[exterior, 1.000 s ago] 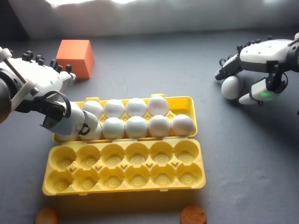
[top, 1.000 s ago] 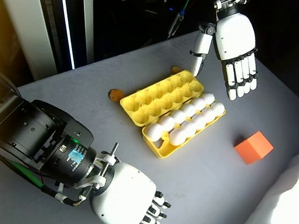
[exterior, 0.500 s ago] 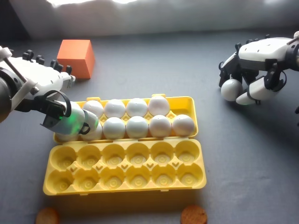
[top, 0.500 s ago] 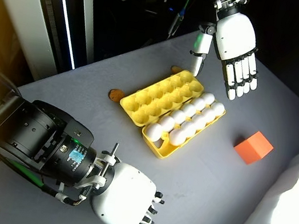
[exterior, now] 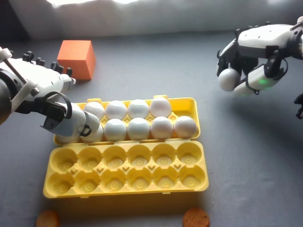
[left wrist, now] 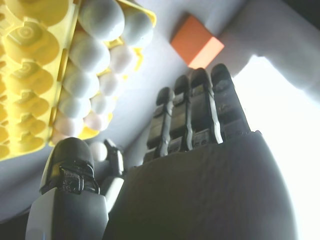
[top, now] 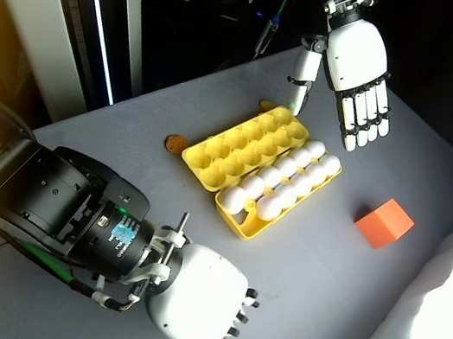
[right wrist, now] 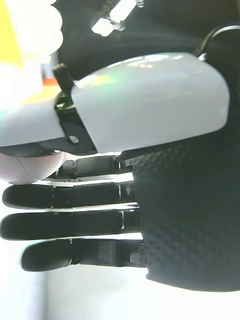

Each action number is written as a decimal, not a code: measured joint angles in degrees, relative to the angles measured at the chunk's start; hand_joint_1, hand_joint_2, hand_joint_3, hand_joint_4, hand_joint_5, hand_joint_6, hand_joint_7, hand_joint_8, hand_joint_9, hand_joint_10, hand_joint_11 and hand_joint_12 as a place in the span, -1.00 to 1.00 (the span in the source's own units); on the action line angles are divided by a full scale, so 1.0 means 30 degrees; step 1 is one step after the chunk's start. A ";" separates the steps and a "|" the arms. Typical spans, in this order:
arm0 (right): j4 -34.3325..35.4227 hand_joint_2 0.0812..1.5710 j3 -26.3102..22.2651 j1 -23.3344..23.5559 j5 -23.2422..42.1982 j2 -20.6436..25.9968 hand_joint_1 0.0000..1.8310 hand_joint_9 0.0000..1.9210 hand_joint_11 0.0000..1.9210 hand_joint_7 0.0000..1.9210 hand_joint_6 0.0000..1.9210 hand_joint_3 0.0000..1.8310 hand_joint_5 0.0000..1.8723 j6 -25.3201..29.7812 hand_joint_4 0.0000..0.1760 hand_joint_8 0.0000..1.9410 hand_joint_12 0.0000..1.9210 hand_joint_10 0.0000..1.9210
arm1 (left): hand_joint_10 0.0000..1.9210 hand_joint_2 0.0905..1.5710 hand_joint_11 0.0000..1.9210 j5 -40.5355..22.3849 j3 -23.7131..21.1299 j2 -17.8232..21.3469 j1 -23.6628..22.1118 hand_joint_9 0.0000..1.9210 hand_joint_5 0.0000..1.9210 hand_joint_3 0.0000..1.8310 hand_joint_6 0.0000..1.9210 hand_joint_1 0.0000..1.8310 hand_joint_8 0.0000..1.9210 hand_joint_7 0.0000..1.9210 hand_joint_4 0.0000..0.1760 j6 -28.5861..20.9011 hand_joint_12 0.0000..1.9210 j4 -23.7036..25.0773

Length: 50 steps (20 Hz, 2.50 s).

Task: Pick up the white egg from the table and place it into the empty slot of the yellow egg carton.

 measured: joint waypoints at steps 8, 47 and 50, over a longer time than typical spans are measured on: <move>-0.1399 0.49 -0.1923 0.1209 -0.0590 -0.0022 0.30 -0.26 -0.60 -0.09 0.20 -1.00 -0.14 0.0401 -1.00 0.34 0.72 0.23 | -0.99 0.52 -0.99 -0.0007 0.0000 0.0000 0.0000 -0.93 -0.90 -1.00 -0.99 -1.00 -0.99 -0.89 -1.00 -0.0007 -1.00 0.0000; -0.1413 0.45 -0.3147 0.1115 -0.0838 -0.0678 -0.13 -0.73 -1.00 -0.53 -0.97 -0.99 -0.55 0.1800 -1.00 -1.00 0.36 -0.57 | -1.00 0.52 -1.00 0.0102 0.0000 -0.0007 -0.0102 -0.89 -0.86 -1.00 -1.00 -1.00 -1.00 -0.85 -1.00 0.0000 -0.96 0.0051; -0.1413 0.45 -0.3388 0.1814 -0.0947 0.0095 -0.21 -0.74 -1.00 -0.54 -0.98 -0.99 -0.57 0.1734 -1.00 -1.00 0.32 -0.59 | -1.00 0.52 -1.00 0.0102 0.0000 -0.0007 -0.0095 -0.89 -0.86 -1.00 -1.00 -1.00 -1.00 -0.84 -1.00 0.0000 -0.97 0.0058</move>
